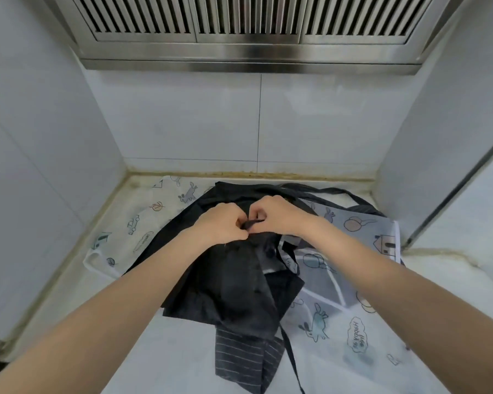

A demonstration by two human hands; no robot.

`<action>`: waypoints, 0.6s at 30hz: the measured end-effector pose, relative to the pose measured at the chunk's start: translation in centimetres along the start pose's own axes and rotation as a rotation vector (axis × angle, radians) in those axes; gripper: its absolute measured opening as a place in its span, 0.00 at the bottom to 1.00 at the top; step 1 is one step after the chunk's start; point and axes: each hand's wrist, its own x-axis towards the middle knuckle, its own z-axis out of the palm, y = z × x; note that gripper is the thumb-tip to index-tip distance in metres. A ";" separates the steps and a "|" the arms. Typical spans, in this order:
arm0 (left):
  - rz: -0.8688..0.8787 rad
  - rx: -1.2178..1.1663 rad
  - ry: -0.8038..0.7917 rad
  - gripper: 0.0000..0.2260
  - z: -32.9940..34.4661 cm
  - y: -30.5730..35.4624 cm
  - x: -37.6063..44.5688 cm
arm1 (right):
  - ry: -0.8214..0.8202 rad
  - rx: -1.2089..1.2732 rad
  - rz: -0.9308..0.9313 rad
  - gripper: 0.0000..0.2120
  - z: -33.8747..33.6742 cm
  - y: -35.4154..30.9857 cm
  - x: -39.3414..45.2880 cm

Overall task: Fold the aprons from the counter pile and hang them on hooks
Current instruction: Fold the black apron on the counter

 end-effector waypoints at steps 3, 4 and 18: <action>0.038 0.061 0.086 0.06 -3.5 0.6 -1.4 | -0.143 -0.090 0.145 0.08 -0.8 0.9 -1.1; 0.036 0.068 0.135 0.06 -5.2 0.9 -1.8 | -0.118 -0.081 0.184 0.05 -1.2 1.2 -1.3; -0.059 0.262 0.693 0.10 -27.3 6.9 -10.8 | 1.281 -0.435 0.284 0.15 -28.6 -10.9 -9.2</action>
